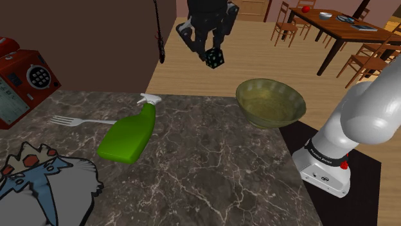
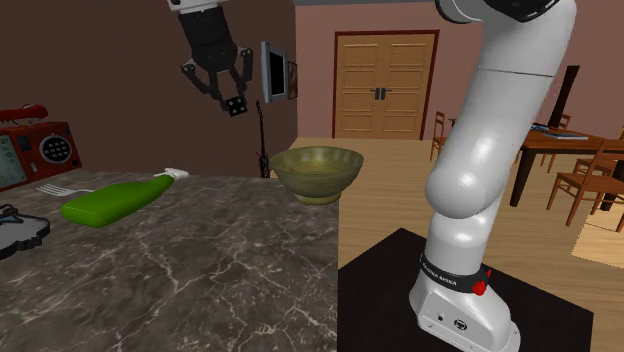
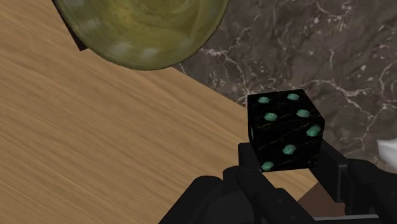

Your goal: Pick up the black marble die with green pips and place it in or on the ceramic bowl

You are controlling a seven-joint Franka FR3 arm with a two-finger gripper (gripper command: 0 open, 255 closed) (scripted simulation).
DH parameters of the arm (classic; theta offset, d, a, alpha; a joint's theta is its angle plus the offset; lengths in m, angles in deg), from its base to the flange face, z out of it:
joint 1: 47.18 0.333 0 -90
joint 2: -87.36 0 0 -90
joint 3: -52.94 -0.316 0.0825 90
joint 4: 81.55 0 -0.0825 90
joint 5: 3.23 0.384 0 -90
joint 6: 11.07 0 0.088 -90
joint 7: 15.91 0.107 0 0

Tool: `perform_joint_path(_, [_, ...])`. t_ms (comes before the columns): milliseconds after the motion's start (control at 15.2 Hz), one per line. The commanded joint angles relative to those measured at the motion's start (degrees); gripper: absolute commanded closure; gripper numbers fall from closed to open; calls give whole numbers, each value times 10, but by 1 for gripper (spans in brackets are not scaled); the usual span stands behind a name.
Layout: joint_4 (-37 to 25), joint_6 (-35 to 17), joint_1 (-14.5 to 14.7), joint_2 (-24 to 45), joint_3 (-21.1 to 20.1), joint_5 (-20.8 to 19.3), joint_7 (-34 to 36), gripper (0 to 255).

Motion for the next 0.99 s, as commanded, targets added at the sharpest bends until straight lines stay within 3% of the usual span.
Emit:
perform_joint_path(0, [52,-11,-1,-60,18,33,-22,255])
perform_joint_path(330, [158,-9,25,-194,67,89,-67,255])
perform_joint_path(726, [264,28,74,-345,121,124,-104,255])
perform_joint_path(924, [292,8,79,-352,119,129,-100,255])
